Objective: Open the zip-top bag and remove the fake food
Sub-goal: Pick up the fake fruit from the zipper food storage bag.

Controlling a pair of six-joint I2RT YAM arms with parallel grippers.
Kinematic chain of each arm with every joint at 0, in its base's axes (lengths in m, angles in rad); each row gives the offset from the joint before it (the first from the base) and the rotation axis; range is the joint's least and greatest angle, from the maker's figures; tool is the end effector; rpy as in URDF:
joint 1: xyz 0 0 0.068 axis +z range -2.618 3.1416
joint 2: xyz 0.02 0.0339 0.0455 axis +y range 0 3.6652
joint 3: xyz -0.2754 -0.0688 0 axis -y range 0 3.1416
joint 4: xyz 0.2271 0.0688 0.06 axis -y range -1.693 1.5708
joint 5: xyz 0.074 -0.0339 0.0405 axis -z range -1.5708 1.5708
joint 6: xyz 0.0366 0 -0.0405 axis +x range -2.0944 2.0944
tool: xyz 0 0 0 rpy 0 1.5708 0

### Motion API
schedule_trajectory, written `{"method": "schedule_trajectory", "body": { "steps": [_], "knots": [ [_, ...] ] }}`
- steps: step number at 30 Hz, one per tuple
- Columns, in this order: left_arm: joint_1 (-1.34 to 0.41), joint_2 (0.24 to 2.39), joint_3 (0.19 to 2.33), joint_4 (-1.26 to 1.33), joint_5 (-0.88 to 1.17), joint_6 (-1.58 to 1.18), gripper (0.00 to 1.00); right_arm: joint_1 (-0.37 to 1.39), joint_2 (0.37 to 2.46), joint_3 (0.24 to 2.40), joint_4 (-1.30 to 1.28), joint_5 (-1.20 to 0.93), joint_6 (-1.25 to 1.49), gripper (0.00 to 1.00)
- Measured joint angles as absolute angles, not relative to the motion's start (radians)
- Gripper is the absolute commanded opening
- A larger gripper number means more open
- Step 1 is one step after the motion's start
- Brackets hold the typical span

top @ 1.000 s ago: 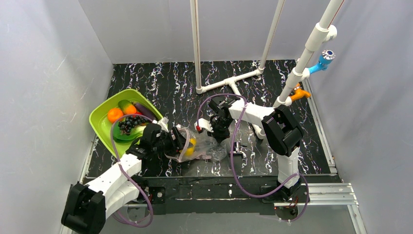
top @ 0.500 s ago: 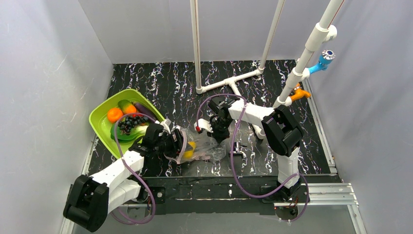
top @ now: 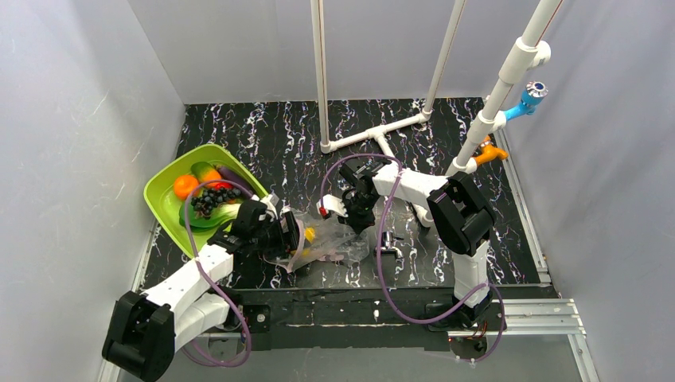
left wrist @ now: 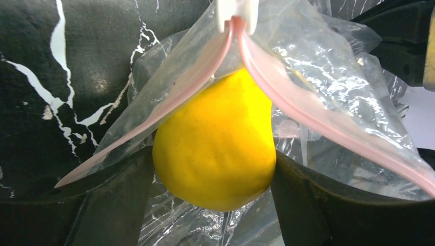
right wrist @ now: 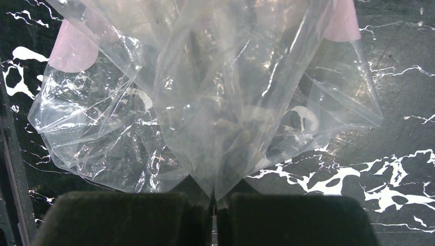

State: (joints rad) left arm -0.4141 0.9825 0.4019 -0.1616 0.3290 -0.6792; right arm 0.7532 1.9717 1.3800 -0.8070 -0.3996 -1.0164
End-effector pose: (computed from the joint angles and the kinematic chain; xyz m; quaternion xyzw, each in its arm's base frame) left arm 0.1509 -0.0792 0.1948 -0.0540 0.9038 -0.3345 0.2613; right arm 0.2586 0.2620 0.1841 -0.7664 0.6053 0.1850 0.1095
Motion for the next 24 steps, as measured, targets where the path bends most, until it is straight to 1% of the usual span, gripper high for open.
{"method": "schedule_trajectory", "body": {
  "steps": [4,6,8,10,13,16,19,20,22,24],
  "knots": [
    [-0.414,0.967,0.419,-0.189,0.310,-0.661,0.76,0.753,1.972,1.380,-0.807,-0.399,-1.016,0.01],
    [-0.414,0.960,0.429,-0.199,0.302,-0.653,0.72,0.753,1.972,1.380,-0.807,-0.399,-1.016,0.01],
    [-0.414,0.952,0.438,-0.210,0.293,-0.648,0.62,0.753,1.972,1.380,-0.808,-0.399,-1.016,0.01],
    [-0.414,0.944,0.443,-0.219,0.284,-0.640,0.56,0.753,1.972,1.380,-0.808,-0.398,-1.016,0.01],
    [-0.414,0.939,0.445,-0.229,0.276,-0.628,0.52,0.753,1.972,1.381,-0.809,-0.399,-1.016,0.01],
    [-0.414,0.939,0.451,-0.237,0.274,-0.623,0.51,0.753,1.972,1.382,-0.809,-0.398,-1.016,0.01],
    [-0.414,0.939,0.462,-0.241,0.274,-0.619,0.45,0.754,1.972,1.382,-0.810,-0.398,-1.016,0.01],
    [-0.414,0.938,0.466,-0.243,0.276,-0.619,0.42,0.754,1.972,1.382,-0.810,-0.398,-1.016,0.01],
    [-0.413,0.932,0.475,-0.244,0.280,-0.618,0.38,0.754,1.972,1.382,-0.810,-0.397,-1.017,0.01],
    [-0.413,0.915,0.480,-0.252,0.289,-0.620,0.37,0.754,1.972,1.383,-0.813,-0.394,-1.017,0.01]
  ]
}}
